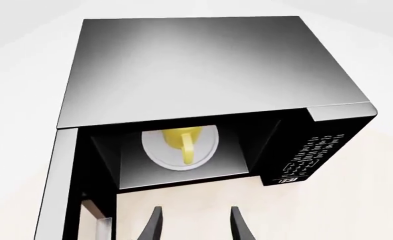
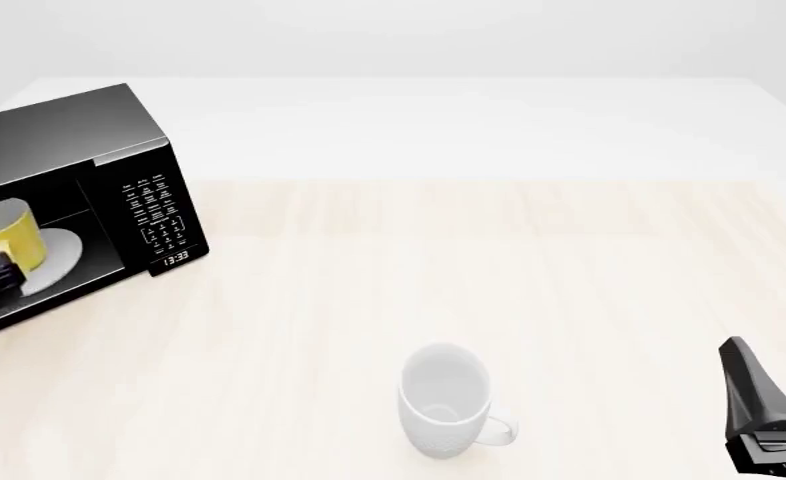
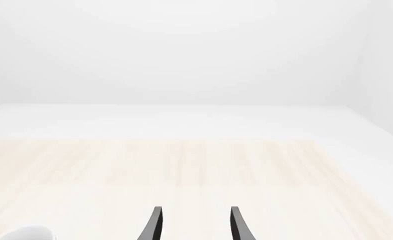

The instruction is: Put the yellow and white mug in the microwave and close it.

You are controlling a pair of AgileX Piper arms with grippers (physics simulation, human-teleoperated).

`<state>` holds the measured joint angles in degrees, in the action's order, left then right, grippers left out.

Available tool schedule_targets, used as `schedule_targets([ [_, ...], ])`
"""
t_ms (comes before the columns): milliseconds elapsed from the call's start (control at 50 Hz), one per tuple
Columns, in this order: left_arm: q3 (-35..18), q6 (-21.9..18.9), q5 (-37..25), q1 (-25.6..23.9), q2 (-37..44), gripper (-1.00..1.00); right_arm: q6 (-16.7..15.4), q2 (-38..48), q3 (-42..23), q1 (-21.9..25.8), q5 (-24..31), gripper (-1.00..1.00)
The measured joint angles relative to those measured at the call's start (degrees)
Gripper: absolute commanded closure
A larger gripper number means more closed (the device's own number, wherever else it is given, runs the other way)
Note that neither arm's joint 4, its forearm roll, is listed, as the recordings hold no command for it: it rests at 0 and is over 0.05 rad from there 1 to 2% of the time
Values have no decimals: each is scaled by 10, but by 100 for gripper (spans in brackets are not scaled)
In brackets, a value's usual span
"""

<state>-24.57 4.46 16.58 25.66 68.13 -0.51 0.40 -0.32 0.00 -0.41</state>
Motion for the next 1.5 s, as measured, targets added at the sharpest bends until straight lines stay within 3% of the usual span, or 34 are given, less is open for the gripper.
schedule_targets([
  [780,-119,18,-270,-19,-165,-100,0,0,0,0,-1,-100],
  [1160,-183,34,-381,26,-222,-100,0,0,0,0,0,-100],
  [1500,-225,30,-444,102,-246,-100,0,0,0,0,0,-100],
])
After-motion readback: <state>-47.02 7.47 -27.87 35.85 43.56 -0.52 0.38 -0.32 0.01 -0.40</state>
